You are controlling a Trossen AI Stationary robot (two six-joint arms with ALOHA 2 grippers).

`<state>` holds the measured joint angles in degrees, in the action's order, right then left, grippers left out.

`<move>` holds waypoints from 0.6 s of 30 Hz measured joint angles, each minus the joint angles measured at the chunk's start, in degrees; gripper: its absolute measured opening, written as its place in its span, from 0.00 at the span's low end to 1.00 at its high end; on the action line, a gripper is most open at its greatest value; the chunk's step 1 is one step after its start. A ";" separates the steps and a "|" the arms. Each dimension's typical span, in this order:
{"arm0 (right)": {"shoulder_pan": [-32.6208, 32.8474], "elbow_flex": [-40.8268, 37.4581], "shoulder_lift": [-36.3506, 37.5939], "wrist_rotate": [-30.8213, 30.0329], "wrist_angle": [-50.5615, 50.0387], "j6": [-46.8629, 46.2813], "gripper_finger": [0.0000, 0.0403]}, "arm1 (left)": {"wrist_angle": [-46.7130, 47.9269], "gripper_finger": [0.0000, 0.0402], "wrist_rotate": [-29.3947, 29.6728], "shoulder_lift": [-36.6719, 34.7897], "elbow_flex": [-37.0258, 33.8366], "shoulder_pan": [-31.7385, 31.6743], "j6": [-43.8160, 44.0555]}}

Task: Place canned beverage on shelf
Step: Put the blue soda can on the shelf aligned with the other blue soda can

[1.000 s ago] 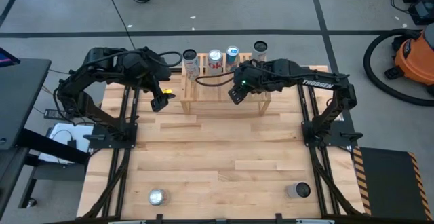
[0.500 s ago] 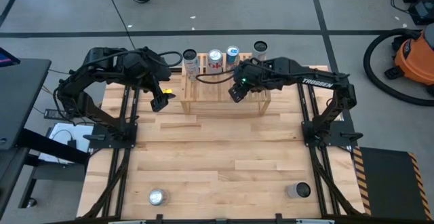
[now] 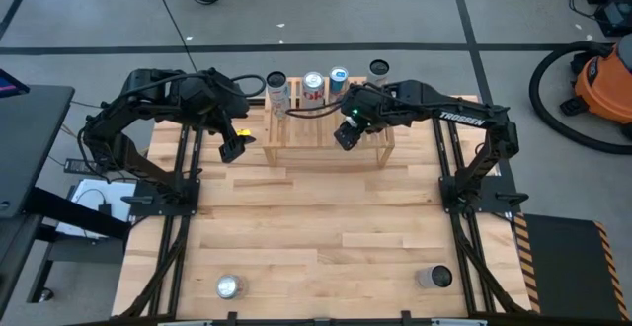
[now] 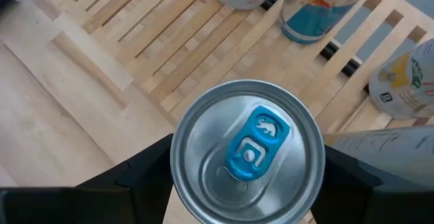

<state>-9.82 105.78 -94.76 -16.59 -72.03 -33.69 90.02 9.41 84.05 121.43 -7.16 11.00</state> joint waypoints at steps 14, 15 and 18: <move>0.04 0.00 0.04 -1.74 3.73 1.24 0.74 | 0.00 0.80 0.00 0.00 0.02 0.00 -1.14; 0.06 0.00 0.04 -1.68 4.07 1.29 0.74 | 0.00 0.80 0.00 0.00 0.02 0.01 -1.13; 0.06 0.00 0.04 -1.68 4.08 1.33 0.74 | 0.00 0.80 -0.01 0.00 0.02 0.02 -1.14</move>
<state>-9.76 105.78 -94.72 -18.27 -67.94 -32.36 90.02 9.40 84.05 121.45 -7.14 9.86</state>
